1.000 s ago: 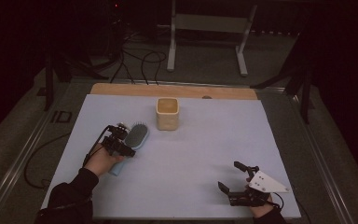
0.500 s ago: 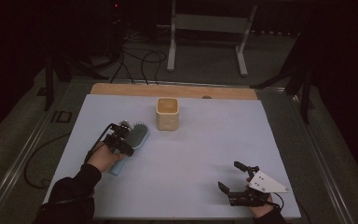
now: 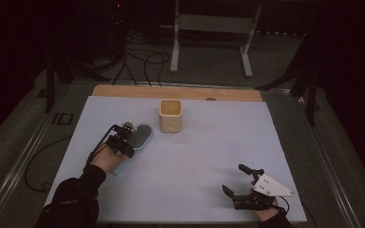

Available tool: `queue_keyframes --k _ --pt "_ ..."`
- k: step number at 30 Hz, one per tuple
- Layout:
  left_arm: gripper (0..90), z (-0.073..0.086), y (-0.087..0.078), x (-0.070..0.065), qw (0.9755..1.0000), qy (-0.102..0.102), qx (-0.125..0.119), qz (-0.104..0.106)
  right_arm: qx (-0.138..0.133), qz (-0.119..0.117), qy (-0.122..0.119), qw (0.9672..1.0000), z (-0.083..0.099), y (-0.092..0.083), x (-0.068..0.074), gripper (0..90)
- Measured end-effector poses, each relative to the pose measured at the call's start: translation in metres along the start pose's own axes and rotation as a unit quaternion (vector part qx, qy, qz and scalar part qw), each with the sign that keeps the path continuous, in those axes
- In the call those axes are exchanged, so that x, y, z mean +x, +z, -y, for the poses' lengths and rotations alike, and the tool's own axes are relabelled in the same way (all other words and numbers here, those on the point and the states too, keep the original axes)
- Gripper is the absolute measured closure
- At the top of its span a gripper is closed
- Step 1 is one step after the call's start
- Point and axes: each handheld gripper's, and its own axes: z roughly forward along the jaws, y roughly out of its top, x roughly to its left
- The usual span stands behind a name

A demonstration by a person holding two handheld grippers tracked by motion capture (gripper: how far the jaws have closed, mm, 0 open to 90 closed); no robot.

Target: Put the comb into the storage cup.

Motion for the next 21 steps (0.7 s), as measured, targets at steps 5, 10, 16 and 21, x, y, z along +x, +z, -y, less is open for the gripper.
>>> queue_keyframes --k 5,10,16,21 --pt "70.1 0.003 -0.001 0.005 0.9998 -0.003 -0.011 0.016 -0.001 0.000 0.000 1.0000 0.000 0.000 0.000 8.9" --pt "70.2 0.007 -0.002 0.005 0.9995 0.008 -0.025 0.017 -0.002 0.000 0.003 1.0000 0.000 0.000 -0.001 8.9" --pt "70.2 0.012 -0.004 0.005 0.9989 0.009 -0.040 0.024 -0.003 0.001 0.004 1.0000 0.000 0.000 -0.001 8.8" --pt "70.2 0.015 -0.008 0.005 0.9982 0.013 -0.051 0.030 -0.002 0.000 0.005 1.0000 0.000 0.000 -0.001 8.8"
